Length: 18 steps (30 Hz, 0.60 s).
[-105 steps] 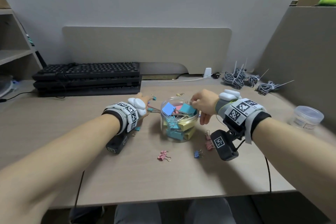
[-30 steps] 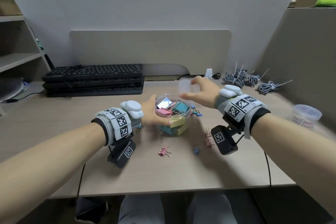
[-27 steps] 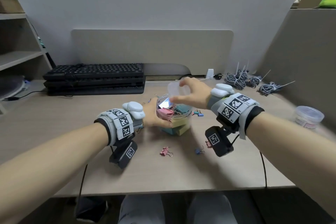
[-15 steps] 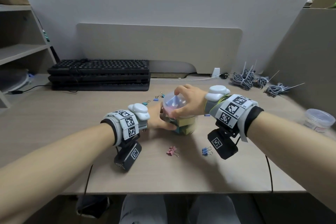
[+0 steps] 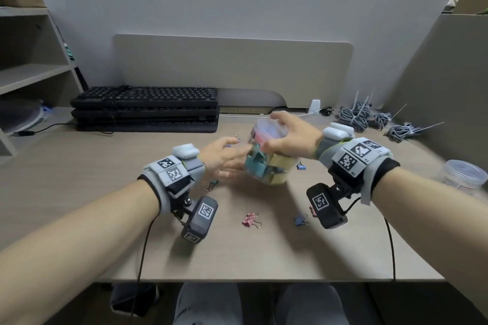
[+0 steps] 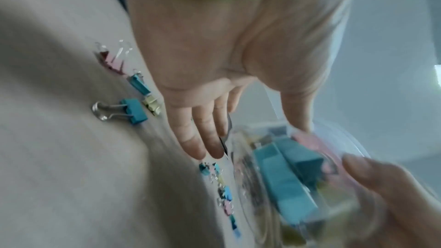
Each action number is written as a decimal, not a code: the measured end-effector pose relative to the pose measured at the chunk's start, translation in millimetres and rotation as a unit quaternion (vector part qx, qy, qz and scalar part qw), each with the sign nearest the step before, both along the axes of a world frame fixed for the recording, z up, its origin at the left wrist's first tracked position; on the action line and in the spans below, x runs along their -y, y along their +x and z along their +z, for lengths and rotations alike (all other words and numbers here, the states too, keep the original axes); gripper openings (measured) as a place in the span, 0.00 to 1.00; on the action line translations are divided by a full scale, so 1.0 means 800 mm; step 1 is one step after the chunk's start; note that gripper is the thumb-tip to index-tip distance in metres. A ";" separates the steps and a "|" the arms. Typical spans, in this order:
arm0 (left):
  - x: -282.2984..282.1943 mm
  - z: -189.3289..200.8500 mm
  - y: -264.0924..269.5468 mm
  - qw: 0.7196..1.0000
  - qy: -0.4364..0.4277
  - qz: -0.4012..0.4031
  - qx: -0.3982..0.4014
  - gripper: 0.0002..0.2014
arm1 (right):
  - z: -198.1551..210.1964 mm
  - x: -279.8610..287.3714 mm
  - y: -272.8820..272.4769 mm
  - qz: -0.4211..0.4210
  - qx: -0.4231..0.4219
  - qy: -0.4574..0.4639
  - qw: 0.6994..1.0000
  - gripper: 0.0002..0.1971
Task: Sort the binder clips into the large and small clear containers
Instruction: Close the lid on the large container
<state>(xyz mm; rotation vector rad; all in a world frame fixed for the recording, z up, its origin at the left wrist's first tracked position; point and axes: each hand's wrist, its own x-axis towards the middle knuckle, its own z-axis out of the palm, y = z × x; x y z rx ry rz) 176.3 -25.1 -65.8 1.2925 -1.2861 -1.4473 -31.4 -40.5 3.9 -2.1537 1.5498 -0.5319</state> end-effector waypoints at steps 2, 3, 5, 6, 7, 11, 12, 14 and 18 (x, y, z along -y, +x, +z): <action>-0.003 0.010 0.006 0.997 0.030 0.034 -0.055 0.27 | 0.016 -0.004 -0.005 0.002 0.044 0.000 0.999 0.45; -0.005 0.014 0.005 0.996 0.047 0.030 -0.068 0.27 | 0.023 -0.005 -0.006 0.005 0.063 0.002 0.998 0.46; -0.010 0.019 -0.001 0.991 0.084 0.005 -0.105 0.35 | 0.035 -0.010 -0.002 0.015 0.098 0.001 0.995 0.46; -0.012 0.021 -0.007 0.987 0.094 -0.013 -0.131 0.40 | 0.039 -0.012 0.000 0.022 0.112 0.000 0.993 0.45; -0.015 0.022 -0.012 0.983 0.098 -0.032 -0.153 0.43 | 0.043 -0.015 0.003 0.026 0.122 -0.002 0.992 0.45; -0.028 0.032 -0.033 0.968 0.120 -0.046 -0.218 0.50 | 0.040 -0.027 0.010 0.046 0.112 -0.010 0.993 0.47; -0.031 0.033 -0.037 0.963 0.121 -0.043 -0.235 0.50 | 0.036 -0.028 0.011 0.055 0.106 -0.010 0.993 0.46; -0.034 0.031 -0.039 0.954 0.118 -0.048 -0.272 0.48 | 0.032 -0.031 0.009 0.066 0.106 -0.009 0.992 0.45; -0.033 0.039 -0.040 0.950 0.099 -0.039 -0.292 0.42 | 0.034 -0.034 0.007 0.064 0.108 -0.036 0.991 0.44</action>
